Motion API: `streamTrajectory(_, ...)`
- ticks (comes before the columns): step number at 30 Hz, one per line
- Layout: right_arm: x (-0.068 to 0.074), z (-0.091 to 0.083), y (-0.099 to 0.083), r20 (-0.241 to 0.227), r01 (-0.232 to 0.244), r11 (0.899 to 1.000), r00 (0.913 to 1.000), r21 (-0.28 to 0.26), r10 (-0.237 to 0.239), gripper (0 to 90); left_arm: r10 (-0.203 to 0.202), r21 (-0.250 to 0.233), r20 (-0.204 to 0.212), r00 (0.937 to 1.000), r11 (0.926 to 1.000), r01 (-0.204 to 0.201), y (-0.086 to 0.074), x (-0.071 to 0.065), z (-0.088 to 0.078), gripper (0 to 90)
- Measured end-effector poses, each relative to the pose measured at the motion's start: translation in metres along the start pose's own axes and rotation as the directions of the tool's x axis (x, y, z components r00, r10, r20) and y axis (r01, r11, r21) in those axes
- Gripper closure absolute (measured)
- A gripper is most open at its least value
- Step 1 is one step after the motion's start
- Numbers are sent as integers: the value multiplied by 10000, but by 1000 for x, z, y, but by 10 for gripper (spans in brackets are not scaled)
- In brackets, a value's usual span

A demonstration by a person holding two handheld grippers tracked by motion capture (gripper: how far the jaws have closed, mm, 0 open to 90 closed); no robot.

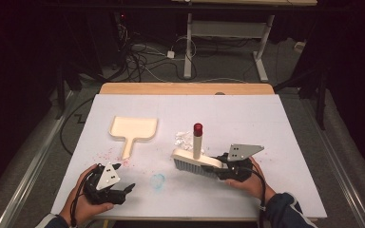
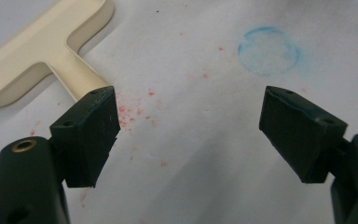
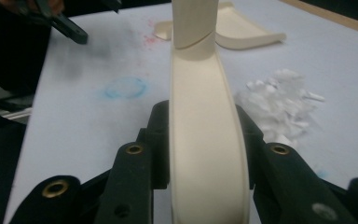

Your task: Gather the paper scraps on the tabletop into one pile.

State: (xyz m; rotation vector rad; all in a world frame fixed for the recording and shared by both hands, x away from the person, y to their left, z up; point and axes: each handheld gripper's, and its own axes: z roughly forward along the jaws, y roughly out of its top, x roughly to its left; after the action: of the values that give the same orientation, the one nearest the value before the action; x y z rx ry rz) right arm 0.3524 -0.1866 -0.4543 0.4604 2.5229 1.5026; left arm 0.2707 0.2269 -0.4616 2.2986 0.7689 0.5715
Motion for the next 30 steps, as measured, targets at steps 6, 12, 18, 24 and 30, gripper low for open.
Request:
streamTrajectory(6,-9,0,9,52,20,9956,10000,936,-25,678,187,-39,36,9998,9998,-187,1,-1,1,196)
streamTrajectory(12,-4,7,17,253,465,9901,9984,1328,-503,681,219,41,29,9998,9998,-219,1,-1,2,196)
streamTrajectory(18,-10,11,21,649,310,9893,9971,1424,-406,681,170,25,28,9999,9999,-170,1,-1,2,196)
streamTrajectory(24,-21,21,23,545,428,9911,9973,1260,-500,681,159,51,73,9998,9999,-160,1,-2,4,196)
streamTrajectory(30,-29,26,28,527,446,9941,9974,991,-500,682,76,101,149,9999,9999,-78,1,-2,4,196)
